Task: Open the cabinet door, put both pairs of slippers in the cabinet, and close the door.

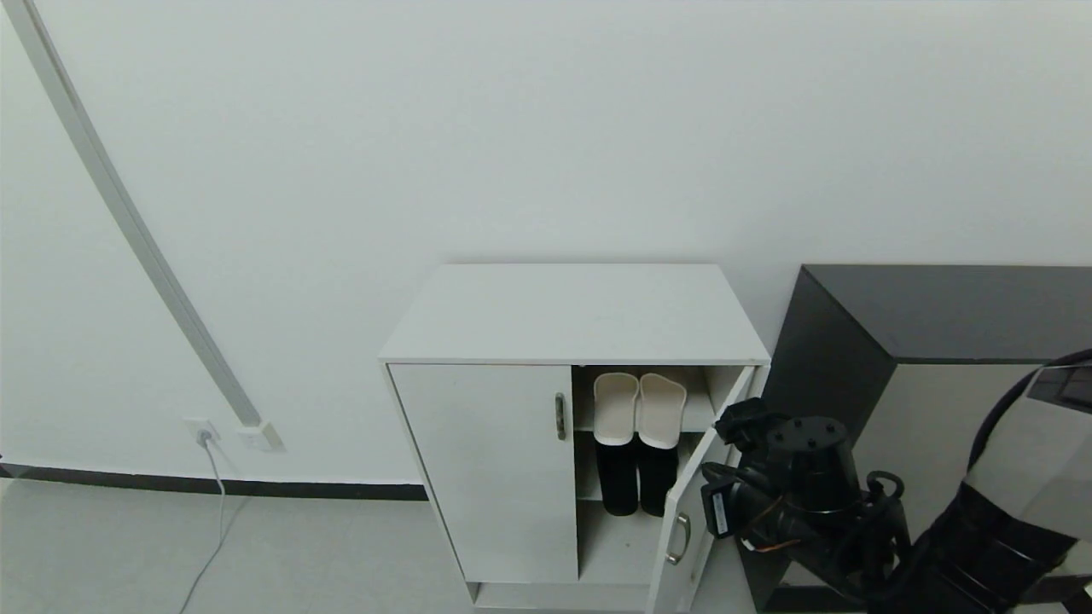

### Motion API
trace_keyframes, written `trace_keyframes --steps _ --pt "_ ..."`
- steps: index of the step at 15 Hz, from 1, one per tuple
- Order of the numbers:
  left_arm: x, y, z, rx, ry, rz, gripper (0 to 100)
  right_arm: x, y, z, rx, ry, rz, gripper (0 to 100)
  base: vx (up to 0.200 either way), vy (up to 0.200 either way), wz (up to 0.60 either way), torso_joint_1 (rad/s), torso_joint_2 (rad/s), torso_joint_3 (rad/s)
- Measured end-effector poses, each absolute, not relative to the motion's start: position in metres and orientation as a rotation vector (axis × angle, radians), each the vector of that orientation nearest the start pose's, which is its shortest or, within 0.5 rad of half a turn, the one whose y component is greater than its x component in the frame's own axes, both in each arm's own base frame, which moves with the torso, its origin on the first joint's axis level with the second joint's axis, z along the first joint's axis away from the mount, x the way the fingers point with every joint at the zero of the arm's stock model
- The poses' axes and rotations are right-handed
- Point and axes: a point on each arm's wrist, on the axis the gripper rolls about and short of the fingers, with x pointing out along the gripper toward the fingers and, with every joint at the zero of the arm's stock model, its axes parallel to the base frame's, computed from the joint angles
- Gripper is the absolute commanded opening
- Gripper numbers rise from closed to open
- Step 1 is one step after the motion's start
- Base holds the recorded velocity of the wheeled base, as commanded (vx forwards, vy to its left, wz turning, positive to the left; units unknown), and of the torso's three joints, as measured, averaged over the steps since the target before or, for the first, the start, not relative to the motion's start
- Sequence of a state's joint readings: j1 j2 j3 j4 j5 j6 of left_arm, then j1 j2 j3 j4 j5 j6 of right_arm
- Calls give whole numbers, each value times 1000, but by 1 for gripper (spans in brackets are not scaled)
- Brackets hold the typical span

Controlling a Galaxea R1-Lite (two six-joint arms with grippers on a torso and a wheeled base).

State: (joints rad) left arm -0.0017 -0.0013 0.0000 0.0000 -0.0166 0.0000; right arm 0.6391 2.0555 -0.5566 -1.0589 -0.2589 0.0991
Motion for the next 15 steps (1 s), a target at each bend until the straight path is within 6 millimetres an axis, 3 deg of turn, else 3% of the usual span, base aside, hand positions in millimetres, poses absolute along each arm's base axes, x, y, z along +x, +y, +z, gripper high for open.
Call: trace_keyframes --steps 9,15 --pt "-23 0 75 0 -1 -19 0 307 218 35 -69 366 349 0 0 0 0 0 0 0" --pt "-23 0 75 0 -1 -19 0 333 226 31 -50 329 331 0 0 0 0 0 0 0"
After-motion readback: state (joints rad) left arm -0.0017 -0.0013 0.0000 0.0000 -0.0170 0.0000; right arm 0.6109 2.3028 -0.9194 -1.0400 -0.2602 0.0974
